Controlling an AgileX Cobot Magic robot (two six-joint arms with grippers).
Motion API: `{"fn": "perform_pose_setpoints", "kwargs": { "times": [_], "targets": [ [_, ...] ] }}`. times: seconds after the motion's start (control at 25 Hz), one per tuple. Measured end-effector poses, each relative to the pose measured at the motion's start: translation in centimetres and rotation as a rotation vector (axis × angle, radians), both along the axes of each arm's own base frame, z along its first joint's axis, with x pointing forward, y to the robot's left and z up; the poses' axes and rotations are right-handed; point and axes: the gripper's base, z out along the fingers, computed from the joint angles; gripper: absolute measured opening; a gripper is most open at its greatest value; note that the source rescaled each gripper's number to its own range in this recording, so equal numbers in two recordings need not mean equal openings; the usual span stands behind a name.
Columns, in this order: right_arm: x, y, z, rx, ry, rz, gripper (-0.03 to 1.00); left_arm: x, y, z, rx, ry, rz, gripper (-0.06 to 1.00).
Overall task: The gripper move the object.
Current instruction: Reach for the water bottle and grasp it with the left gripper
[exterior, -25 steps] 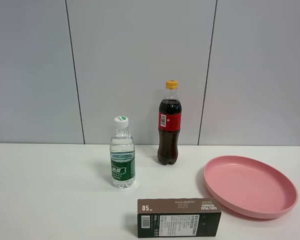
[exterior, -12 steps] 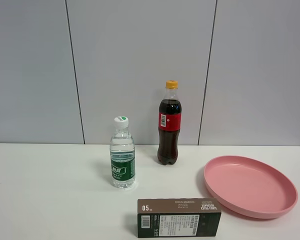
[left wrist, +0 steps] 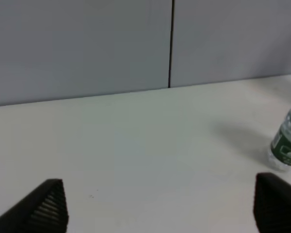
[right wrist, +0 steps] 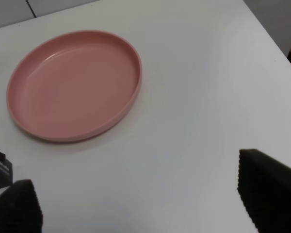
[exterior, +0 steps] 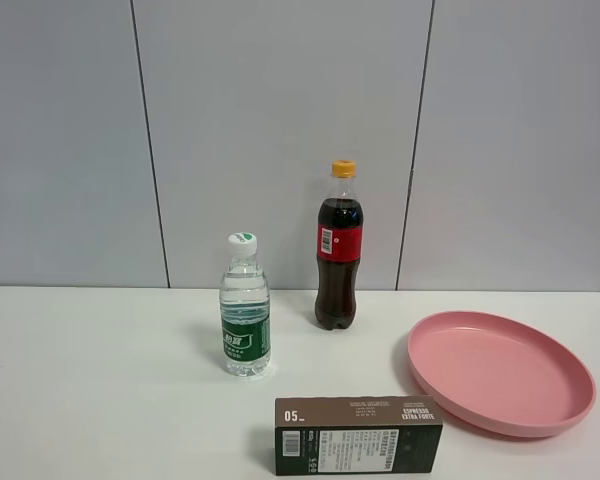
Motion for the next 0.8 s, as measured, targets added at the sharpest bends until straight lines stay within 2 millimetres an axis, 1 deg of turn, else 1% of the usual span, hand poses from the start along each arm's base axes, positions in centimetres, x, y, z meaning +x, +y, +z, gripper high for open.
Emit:
{"fn": "perform_pose_setpoints", "kwargs": {
  "times": [0.08, 0.16, 0.32, 0.48, 0.56, 0.64, 0.76, 0.8],
  "targets": [
    [0.0, 0.0, 0.0, 0.0, 0.0, 0.0, 1.0, 2.0, -0.7, -0.9, -0.01, 0.051, -0.059, 0.53],
    [0.0, 0.0, 0.0, 0.0, 0.0, 0.0, 1.0, 3.5, -1.9, -1.9, -0.018, 0.099, -0.136, 0.52],
    [0.0, 0.0, 0.0, 0.0, 0.0, 0.0, 1.0, 6.0, -5.5, -3.8, 0.031, 0.149, -0.317, 0.52],
    [0.0, 0.0, 0.0, 0.0, 0.0, 0.0, 1.0, 7.9, -9.5, -6.7, 0.16, 0.205, -0.514, 0.52],
    [0.0, 0.0, 0.0, 0.0, 0.0, 0.0, 1.0, 8.8, -11.0, -8.1, 0.185, 0.222, -0.561, 0.52],
    [0.0, 0.0, 0.0, 0.0, 0.0, 0.0, 1.0, 9.9, -11.8, -9.5, 0.19, 0.239, -0.557, 0.53],
    [0.0, 0.0, 0.0, 0.0, 0.0, 0.0, 1.0, 11.1, -12.0, -11.0, 0.201, 0.258, -0.522, 0.54],
    [0.0, 0.0, 0.0, 0.0, 0.0, 0.0, 1.0, 11.4, -12.0, -11.3, 0.203, 0.268, -0.506, 0.57]
  ]
}}
